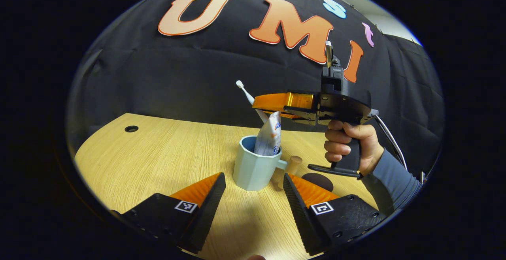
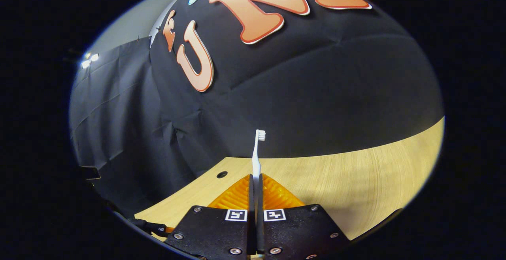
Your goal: Put the toothbrush and toothpaste on the desktop into the cup, then pick up the cup and place it on the coaster on the desktop.
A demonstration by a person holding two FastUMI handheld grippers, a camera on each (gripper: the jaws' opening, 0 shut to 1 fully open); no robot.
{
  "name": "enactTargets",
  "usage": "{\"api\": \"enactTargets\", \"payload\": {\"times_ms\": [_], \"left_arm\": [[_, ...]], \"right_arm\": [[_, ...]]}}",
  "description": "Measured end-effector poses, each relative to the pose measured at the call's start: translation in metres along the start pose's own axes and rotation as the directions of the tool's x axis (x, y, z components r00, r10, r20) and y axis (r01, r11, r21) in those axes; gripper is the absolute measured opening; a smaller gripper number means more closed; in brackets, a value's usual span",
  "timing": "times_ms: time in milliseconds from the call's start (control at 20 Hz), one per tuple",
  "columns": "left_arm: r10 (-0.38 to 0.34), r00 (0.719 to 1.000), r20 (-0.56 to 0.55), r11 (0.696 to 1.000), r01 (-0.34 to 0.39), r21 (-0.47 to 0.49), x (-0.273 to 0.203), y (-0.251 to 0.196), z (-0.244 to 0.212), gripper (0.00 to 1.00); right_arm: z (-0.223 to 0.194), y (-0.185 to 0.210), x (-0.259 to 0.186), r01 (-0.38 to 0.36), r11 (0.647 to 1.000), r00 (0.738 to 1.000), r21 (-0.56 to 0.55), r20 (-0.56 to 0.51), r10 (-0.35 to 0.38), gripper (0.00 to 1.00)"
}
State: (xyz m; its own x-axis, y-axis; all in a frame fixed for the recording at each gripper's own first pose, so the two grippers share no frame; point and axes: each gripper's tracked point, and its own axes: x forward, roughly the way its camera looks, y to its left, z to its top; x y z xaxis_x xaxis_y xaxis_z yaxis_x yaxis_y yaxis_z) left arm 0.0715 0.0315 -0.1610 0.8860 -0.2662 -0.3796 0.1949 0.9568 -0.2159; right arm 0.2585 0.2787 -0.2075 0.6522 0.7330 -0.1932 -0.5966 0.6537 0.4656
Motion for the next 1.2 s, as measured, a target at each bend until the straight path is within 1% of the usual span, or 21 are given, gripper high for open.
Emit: {"api": "enactTargets", "payload": {"times_ms": [150, 250, 450, 600, 700, 850, 1200], "left_arm": [[0.001, 1.000, -0.005, 1.000, -0.001, -0.006, 0.001, 0.000, -0.002, 0.88], [0.001, 1.000, -0.011, 1.000, -0.001, -0.013, 0.001, -0.001, -0.004, 0.89], [0.002, 1.000, -0.020, 1.000, -0.003, -0.014, 0.001, 0.000, -0.007, 0.89], [-0.001, 1.000, -0.025, 1.000, 0.001, -0.015, 0.002, -0.001, -0.007, 0.89], [-0.004, 1.000, -0.031, 1.000, 0.003, -0.019, 0.001, -0.002, -0.009, 0.89], [-0.003, 0.999, -0.036, 1.000, 0.003, -0.015, 0.001, -0.002, -0.011, 0.89], [-0.008, 0.999, -0.043, 1.000, 0.007, -0.014, 0.002, -0.004, -0.013, 0.89]], "right_arm": [[0.001, 0.007, 0.001, -0.013, 1.000, 0.999, -0.005, 0.046, 0.013, 0.01], [0.000, 0.007, 0.000, -0.013, 0.999, 0.997, -0.030, 0.075, 0.016, 0.01], [0.004, 0.007, -0.007, -0.022, 0.999, 0.992, -0.039, 0.119, 0.027, 0.02], [0.005, 0.005, -0.011, -0.016, 0.998, 0.992, -0.060, 0.120, 0.024, 0.03], [0.007, 0.004, -0.012, -0.017, 0.998, 0.990, -0.062, 0.137, 0.025, 0.05], [0.006, 0.004, -0.013, -0.035, 0.999, 0.991, -0.032, 0.132, 0.039, 0.06], [0.007, 0.006, -0.016, -0.047, 0.999, 0.990, -0.020, 0.133, 0.050, 0.07]]}}
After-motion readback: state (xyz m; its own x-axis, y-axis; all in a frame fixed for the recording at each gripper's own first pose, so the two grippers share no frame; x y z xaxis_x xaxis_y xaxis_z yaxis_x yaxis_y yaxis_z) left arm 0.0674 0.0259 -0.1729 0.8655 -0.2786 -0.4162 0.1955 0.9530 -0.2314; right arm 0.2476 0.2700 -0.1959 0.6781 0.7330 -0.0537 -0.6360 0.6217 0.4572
